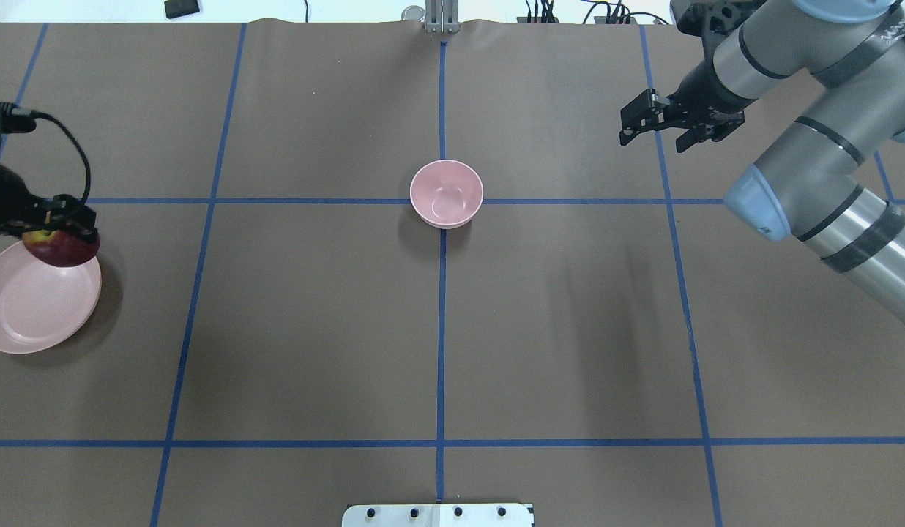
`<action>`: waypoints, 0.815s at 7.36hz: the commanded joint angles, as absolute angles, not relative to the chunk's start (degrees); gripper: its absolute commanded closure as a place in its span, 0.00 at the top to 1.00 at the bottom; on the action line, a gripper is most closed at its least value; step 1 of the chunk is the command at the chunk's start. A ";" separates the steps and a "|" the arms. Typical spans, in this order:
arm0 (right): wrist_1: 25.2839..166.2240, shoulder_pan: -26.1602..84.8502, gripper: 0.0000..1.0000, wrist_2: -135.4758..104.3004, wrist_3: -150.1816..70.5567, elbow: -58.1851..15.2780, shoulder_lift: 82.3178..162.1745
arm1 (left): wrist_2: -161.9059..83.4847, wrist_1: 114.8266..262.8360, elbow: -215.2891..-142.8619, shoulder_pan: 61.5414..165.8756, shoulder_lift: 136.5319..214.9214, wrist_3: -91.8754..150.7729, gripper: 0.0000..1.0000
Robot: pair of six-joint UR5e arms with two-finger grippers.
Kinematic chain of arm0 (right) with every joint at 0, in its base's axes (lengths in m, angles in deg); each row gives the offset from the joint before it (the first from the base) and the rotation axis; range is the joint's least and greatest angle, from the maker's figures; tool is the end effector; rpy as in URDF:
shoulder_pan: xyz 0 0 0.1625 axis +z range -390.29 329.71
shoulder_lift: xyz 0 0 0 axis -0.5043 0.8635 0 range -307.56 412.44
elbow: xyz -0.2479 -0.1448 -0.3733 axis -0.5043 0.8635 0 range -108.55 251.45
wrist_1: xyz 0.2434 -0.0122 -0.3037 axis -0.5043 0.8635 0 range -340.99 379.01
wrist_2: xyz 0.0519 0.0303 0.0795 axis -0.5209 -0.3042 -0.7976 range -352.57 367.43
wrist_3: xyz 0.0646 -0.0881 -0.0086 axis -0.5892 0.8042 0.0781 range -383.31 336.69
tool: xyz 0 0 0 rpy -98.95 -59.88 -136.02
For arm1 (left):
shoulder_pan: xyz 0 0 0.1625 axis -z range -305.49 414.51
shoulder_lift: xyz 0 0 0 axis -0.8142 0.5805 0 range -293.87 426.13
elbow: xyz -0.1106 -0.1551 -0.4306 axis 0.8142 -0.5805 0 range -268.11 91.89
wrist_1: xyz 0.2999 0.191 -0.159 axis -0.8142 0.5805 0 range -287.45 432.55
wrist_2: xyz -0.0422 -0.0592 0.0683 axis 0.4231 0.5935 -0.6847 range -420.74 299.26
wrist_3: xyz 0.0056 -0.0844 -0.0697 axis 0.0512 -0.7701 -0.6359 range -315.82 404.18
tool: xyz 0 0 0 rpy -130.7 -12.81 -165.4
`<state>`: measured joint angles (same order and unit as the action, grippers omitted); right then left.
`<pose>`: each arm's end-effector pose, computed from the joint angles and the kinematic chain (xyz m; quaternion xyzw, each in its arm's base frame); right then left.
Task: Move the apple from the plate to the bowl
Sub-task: 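Lift the apple with the left gripper and carry it over the pink bowl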
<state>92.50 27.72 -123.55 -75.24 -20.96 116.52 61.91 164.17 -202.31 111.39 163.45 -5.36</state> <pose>-0.2959 -0.5896 0.4008 0.0492 -0.4795 0.0183 0.8760 0.2143 -0.4642 0.4610 0.0276 0.3831 -0.0520 0.9218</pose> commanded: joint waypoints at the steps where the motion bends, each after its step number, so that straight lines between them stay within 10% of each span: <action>1: 92.57 29.83 1.00 -124.93 -70.45 -21.27 119.66 | 64.65 160.20 -199.14 110.33 180.93 -20.71 0.00; 6: 99.41 34.74 1.00 -124.93 -54.97 -20.74 122.75 | 62.85 175.32 -171.84 101.98 205.85 -38.58 0.00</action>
<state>96.89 33.53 -124.95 -58.65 -20.67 122.62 64.45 168.19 -178.91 103.48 202.09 -34.91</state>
